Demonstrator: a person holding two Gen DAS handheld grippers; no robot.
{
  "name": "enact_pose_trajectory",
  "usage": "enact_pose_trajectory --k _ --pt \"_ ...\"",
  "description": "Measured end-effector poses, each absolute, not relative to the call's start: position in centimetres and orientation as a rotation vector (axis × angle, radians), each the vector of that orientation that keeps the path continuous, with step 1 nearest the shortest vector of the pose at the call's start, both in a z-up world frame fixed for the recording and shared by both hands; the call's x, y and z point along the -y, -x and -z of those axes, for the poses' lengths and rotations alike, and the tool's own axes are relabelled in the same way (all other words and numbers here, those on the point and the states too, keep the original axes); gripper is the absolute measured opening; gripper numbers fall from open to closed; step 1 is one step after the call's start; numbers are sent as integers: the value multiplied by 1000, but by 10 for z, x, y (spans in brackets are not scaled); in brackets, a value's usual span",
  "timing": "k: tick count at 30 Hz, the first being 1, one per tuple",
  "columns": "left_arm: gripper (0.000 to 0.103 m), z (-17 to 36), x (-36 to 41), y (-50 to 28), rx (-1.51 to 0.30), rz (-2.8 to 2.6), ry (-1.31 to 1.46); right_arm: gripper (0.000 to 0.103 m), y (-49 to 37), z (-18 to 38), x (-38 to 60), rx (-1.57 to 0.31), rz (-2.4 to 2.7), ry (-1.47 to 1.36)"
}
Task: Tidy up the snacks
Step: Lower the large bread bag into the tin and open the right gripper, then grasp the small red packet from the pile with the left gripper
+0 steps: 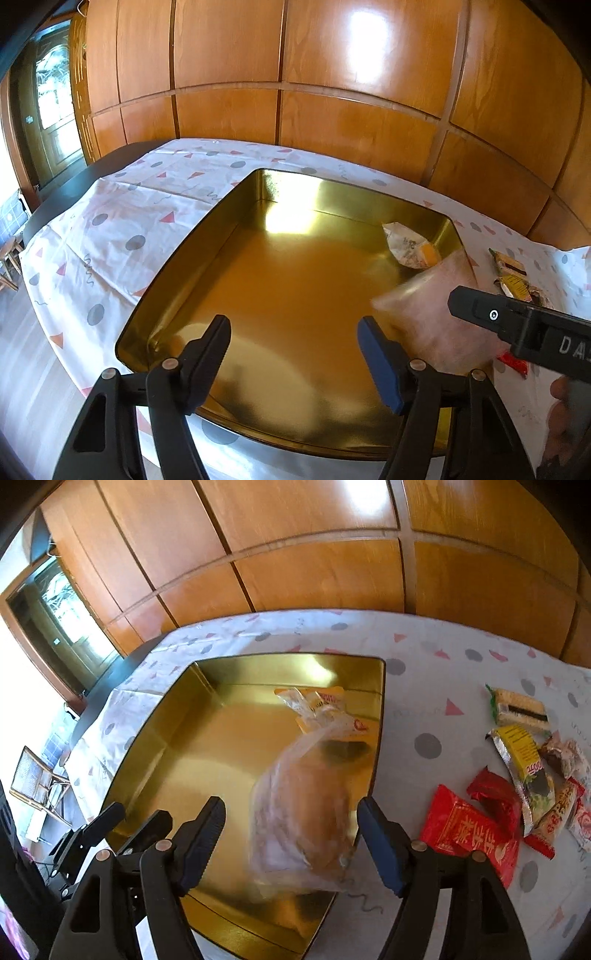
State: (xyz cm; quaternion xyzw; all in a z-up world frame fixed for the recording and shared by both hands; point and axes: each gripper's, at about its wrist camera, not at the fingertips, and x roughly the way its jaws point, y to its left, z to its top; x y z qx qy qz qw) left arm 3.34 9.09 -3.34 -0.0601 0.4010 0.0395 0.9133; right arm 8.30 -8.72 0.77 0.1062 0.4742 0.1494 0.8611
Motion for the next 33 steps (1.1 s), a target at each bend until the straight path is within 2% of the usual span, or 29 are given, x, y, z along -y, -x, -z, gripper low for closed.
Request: enact_pose_trajectory --k 24,33 --pt "72 15 -50 -26 -802 51 43 75 -35 -15 161 -905 -182 -270" --pt "72 10 -24 -24 -792 94 -28 75 -14 2 208 -931 -58 -284"
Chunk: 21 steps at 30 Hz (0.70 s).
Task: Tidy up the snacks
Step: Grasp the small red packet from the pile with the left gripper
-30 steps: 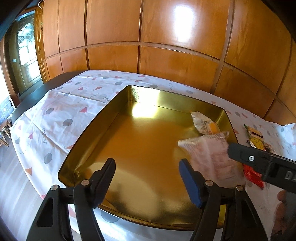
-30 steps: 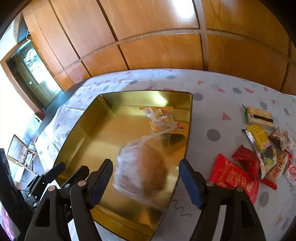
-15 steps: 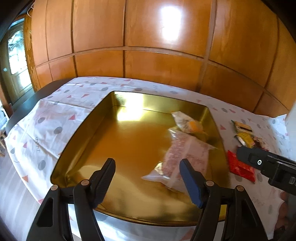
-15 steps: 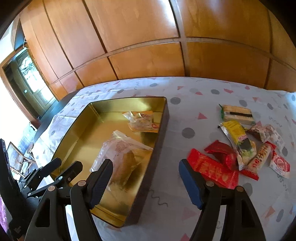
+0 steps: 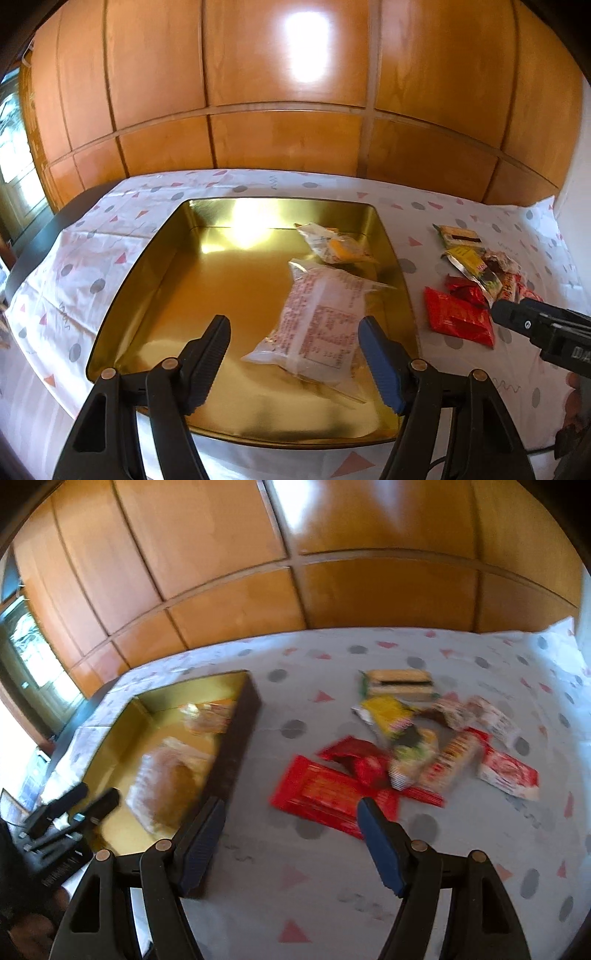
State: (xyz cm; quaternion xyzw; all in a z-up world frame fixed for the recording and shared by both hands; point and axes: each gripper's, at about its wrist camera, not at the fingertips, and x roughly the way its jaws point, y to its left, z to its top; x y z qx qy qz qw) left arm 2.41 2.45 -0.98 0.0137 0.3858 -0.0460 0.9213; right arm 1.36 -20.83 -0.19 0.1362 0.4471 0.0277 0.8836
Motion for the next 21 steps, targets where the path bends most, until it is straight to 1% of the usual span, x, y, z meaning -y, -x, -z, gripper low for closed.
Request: enact_pose_trajectory --k 4,9,14,17,21 --pt "72 5 -8 -26 -800 158 -51 75 2 21 244 -971 47 -308" --pt "74 -2 30 -27 -811 303 -97 75 30 44 293 -1015 174 -377" --pt "75 -1 78 -30 -849 448 -156 75 52 55 319 -1025 238 -416" --pt "78 5 112 -31 -861 512 -274 75 56 58 324 -1026 245 -434" --pt "78 17 135 -44 -925 576 -310 75 56 63 327 -1028 236 -449"
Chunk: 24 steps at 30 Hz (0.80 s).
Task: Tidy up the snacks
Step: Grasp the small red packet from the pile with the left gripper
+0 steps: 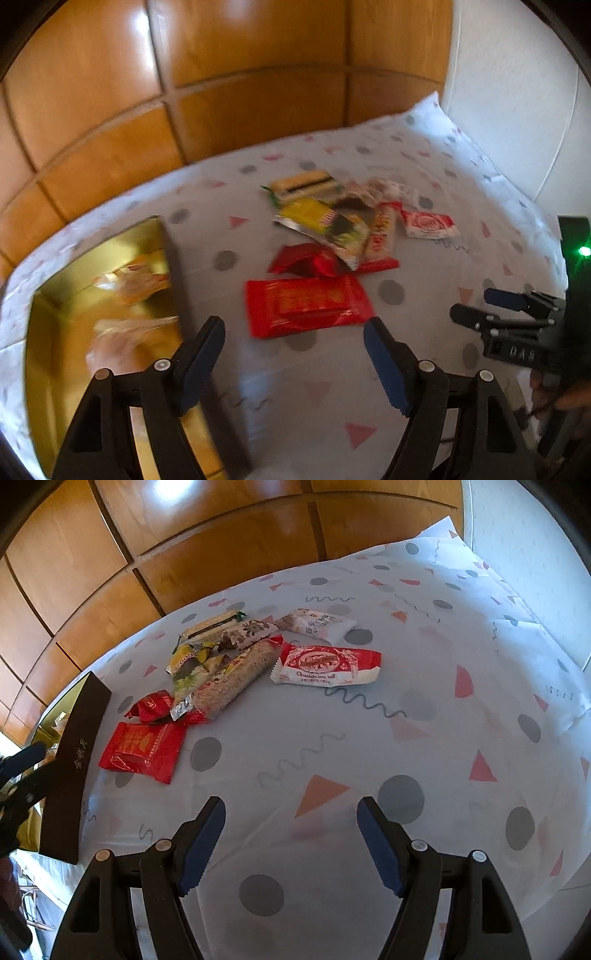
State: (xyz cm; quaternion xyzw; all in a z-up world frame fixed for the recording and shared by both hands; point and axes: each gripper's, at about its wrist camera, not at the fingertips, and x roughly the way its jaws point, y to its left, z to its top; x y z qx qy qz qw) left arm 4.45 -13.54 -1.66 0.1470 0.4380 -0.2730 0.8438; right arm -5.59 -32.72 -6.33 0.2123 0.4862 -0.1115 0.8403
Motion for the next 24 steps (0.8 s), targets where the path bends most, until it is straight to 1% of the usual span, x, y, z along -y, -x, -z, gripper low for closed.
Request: enact_pose_trajectory --k 3,5,6,7,9,10,14,18,22,23,24 --pt "78 24 149 -66 -970 584 -304 75 57 68 329 -1031 228 -466" --pt "76 31 156 -80 -1015 588 -306 75 59 68 330 -1027 224 -462" --pt "69 35 158 -86 -1048 593 -303 75 58 68 331 -1025 222 -464" --pt "55 40 161 -93 -1094 606 -291 75 58 69 331 -1023 220 -467" --pt "44 50 166 -103 -1160 617 -261 75 58 69 332 -1020 217 -468" --pt "43 55 169 -108 -1187 617 -241 75 57 70 332 -1019 216 -466" --pt "43 67 176 -122 -1234 616 -156 76 58 70 332 -1014 210 -459" --pt "43 74 186 -141 -1219 575 -143 76 57 71 333 -1008 204 -455" --pt "45 80 188 -159 -1238 528 -115 79 57 71 332 -1000 194 -452" --pt "47 80 185 -161 -1247 529 -89 80 57 72 332 -1000 193 -451" --pt "56 80 182 -163 -1257 532 -64 81 56 72 332 -999 192 -450"
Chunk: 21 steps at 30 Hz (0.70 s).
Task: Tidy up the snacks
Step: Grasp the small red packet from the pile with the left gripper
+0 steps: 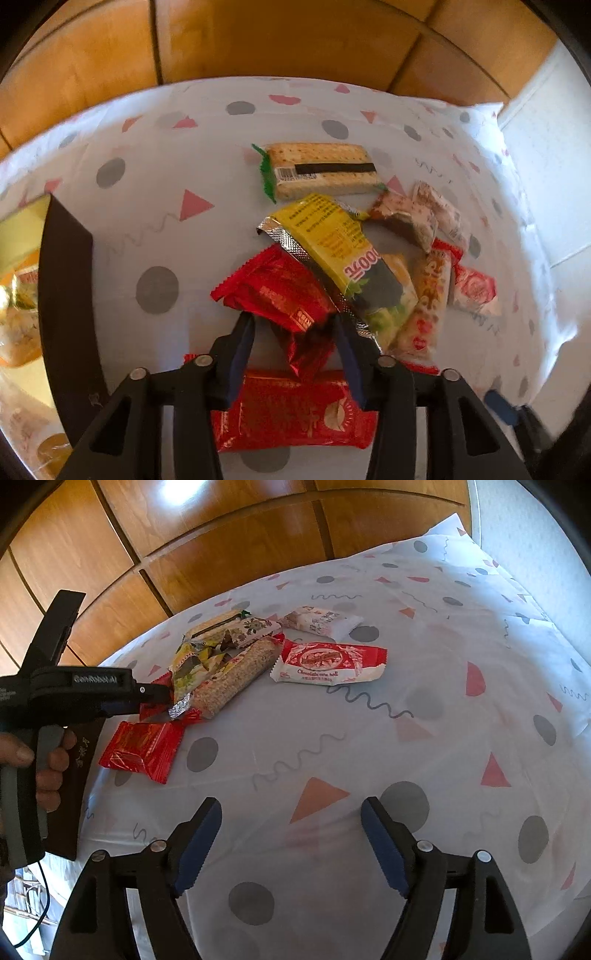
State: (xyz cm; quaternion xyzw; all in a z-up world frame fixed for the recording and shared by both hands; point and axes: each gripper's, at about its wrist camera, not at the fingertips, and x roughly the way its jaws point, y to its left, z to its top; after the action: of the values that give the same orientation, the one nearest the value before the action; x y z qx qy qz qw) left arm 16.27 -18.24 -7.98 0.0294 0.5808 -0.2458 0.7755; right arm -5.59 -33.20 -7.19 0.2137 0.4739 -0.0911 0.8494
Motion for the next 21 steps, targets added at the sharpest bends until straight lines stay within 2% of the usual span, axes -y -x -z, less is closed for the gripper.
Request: enact_pose_trajectory --k 1,7,12,17,18,19,21 --pt "63 80 177 -164 -1265 527 -30 82 55 72 332 -997 192 -451" --pt "66 83 166 -179 -1270 445 42 87 53 74 328 -988 189 -427" --pt "67 88 189 -183 -1260 428 -35 90 53 76 325 -983 187 -402" --pt "73 91 203 -186 -1226 403 -96 91 54 77 322 -980 188 -372" --pt "71 91 204 -186 -1219 398 -103 91 54 77 322 -982 186 -366" --pt "56 90 204 -184 -1201 388 -130 91 54 77 321 -983 184 -364" --pt "53 89 201 -175 -1161 417 -175 91 55 77 322 -979 185 -363"
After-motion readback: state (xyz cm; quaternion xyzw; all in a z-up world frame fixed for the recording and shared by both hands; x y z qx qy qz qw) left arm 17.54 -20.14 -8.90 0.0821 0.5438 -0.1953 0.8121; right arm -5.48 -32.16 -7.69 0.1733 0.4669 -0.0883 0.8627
